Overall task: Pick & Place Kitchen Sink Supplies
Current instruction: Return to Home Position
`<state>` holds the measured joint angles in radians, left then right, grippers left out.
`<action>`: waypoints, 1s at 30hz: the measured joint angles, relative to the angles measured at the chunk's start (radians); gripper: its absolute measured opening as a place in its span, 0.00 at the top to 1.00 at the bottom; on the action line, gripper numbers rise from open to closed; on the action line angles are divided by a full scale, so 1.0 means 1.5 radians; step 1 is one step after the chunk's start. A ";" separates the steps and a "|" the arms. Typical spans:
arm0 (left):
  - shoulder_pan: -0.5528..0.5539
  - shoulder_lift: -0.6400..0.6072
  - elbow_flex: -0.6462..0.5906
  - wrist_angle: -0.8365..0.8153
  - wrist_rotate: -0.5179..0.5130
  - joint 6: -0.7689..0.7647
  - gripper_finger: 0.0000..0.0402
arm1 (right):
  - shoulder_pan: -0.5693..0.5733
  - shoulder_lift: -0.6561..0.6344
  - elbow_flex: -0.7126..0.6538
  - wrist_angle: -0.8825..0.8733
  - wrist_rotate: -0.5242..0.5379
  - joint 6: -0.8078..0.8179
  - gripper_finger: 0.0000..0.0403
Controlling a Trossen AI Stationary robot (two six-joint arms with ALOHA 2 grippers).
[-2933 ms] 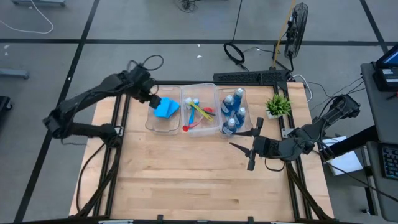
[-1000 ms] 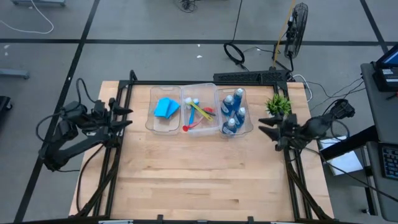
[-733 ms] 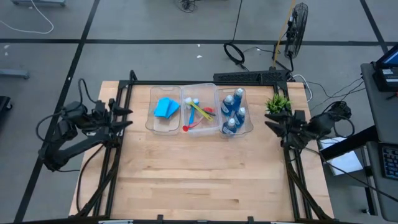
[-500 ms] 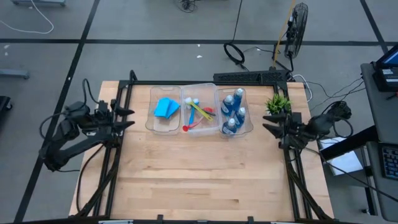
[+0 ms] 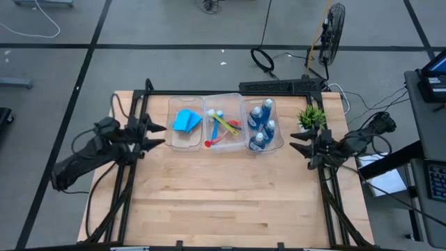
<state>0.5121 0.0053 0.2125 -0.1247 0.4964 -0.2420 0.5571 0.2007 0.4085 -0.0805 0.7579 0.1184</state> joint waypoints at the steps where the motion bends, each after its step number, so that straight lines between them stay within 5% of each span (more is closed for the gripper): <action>1: -0.004 0.000 -0.009 -0.003 -0.002 -0.004 0.33 | 0.000 0.002 0.000 0.001 0.001 0.000 0.62; 7: -0.056 0.000 -0.014 -0.062 -0.012 0.015 0.33 | 0.000 0.017 0.000 0.003 0.043 0.008 0.62; 11: -0.097 0.000 -0.014 -0.108 -0.082 0.043 0.33 | 0.000 0.039 0.000 0.001 0.089 0.013 0.62; 20: -0.134 0.000 -0.014 -0.131 -0.147 0.106 0.33 | -0.001 0.071 -0.051 0.086 0.068 0.013 0.62; 26: -0.134 0.000 -0.014 -0.130 -0.147 0.108 0.33 | -0.001 -0.010 -0.115 0.124 0.063 0.031 0.62; 30: -0.134 0.000 -0.014 -0.130 -0.124 0.119 0.33 | -0.001 -0.082 -0.138 0.121 -0.034 0.036 0.62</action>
<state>0.3104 0.0052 0.1921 -0.3199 0.3106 -0.0637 0.5560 0.0775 0.2015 0.1006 0.7074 0.1723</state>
